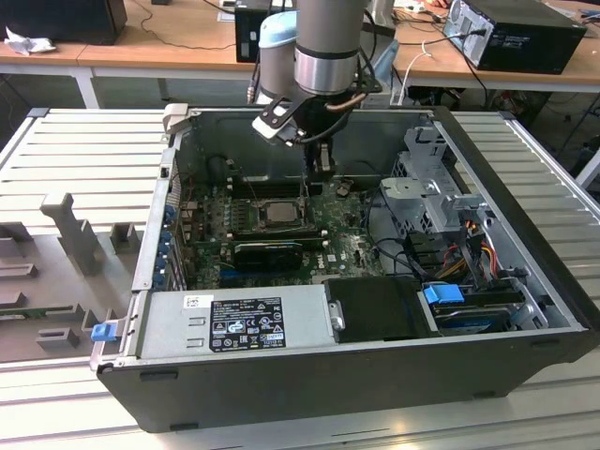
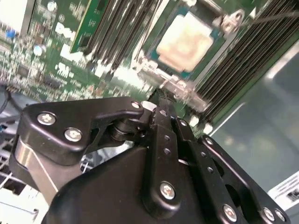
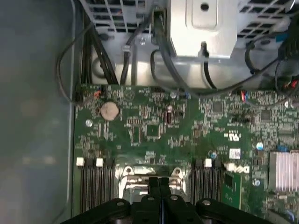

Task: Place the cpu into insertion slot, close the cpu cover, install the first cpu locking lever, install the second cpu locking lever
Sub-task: 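Close the cpu cover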

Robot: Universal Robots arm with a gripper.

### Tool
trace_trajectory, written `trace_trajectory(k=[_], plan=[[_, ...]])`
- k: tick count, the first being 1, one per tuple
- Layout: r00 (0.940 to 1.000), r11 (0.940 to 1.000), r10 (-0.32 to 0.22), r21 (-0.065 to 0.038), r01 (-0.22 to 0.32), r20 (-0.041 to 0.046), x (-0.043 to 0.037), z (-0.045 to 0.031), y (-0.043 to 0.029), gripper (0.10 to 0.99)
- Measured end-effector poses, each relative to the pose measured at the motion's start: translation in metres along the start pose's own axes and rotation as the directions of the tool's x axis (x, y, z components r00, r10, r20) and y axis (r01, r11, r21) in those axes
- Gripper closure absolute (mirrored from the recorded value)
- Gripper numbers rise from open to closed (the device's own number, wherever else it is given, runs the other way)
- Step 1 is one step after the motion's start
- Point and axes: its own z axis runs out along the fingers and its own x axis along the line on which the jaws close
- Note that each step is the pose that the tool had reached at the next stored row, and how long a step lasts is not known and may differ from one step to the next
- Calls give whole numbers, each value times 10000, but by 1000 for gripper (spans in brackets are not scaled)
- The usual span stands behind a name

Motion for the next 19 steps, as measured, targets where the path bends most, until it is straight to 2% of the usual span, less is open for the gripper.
trace_trajectory(k=[1,4,7,10,19], plan=[[10000,10000,-5,0,5,0,2,26,-52,980],[10000,10000,-14,0,14,0,5,118,-117,980],[10000,10000,-61,-1,61,-1,8,169,-144,980],[9999,9999,-118,6,118,-4,24,178,-215,980],[9997,9997,-243,15,243,-32,28,181,-328,980]])
